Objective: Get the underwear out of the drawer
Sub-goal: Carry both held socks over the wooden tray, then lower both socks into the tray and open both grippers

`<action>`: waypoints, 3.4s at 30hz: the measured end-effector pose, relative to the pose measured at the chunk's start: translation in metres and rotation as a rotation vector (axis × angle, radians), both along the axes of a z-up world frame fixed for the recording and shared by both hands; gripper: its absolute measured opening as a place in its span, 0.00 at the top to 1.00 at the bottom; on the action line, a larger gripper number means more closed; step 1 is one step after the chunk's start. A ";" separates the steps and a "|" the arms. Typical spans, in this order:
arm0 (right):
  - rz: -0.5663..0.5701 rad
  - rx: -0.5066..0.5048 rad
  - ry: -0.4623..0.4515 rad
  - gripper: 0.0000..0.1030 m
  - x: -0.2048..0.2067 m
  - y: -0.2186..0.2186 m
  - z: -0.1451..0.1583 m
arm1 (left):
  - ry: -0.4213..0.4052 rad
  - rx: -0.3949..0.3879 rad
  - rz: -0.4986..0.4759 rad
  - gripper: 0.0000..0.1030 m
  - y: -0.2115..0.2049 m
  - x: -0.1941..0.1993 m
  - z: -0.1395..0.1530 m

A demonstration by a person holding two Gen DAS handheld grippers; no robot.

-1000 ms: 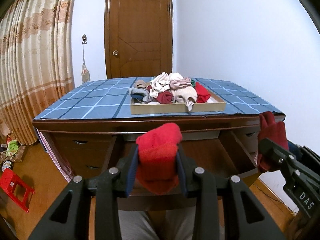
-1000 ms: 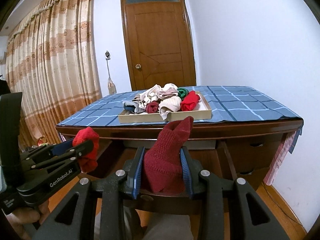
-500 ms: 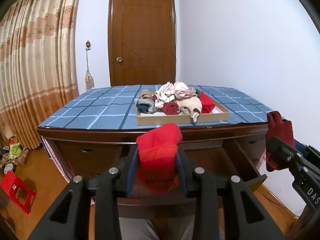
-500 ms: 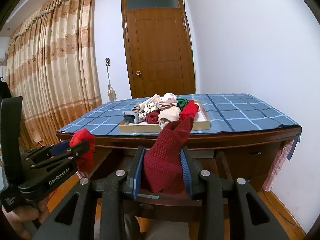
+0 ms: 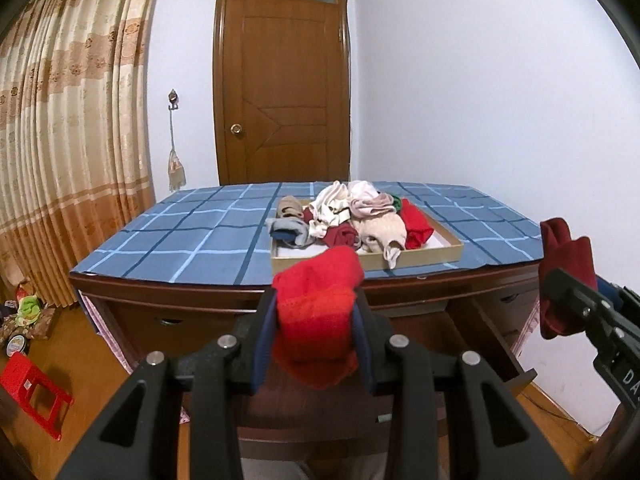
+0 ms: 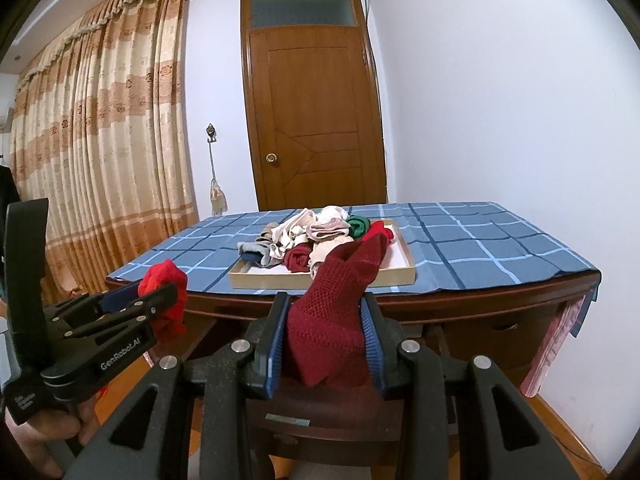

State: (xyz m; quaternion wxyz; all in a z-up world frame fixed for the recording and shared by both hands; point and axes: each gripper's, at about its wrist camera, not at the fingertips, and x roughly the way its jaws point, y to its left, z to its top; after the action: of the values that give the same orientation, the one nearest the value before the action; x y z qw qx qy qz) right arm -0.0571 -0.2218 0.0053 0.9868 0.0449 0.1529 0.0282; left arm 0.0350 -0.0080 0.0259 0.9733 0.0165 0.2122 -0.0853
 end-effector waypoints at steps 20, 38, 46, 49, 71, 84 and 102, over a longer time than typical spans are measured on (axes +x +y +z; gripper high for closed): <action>-0.077 0.001 0.045 0.64 0.062 -0.029 0.004 | 0.069 -0.012 -0.016 0.67 -0.013 0.064 -0.003; -0.127 -0.059 0.033 0.64 0.161 -0.055 0.030 | 0.058 0.022 -0.005 0.67 -0.041 0.153 0.016; -0.152 -0.089 0.066 0.64 0.198 -0.062 0.022 | 0.078 0.041 0.005 0.67 -0.050 0.185 0.008; -0.160 -0.104 0.075 0.64 0.206 -0.063 0.019 | 0.086 0.048 0.007 0.67 -0.052 0.194 0.006; -0.119 -0.156 0.224 0.64 0.267 -0.052 -0.021 | 0.129 0.089 0.066 0.67 -0.053 0.242 -0.025; -0.094 -0.147 0.318 0.64 0.302 -0.040 -0.041 | 0.141 0.101 0.077 0.67 -0.053 0.260 -0.038; -0.130 -0.250 0.332 0.62 0.316 -0.014 -0.061 | 0.131 0.141 0.107 0.66 -0.061 0.275 -0.065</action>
State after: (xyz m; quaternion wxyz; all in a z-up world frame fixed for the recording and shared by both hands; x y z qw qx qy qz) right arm 0.2590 -0.2361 -0.0553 0.9456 -0.0640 0.3127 -0.0623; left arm 0.3104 -0.0690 -0.0390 0.9570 0.0681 0.2815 -0.0191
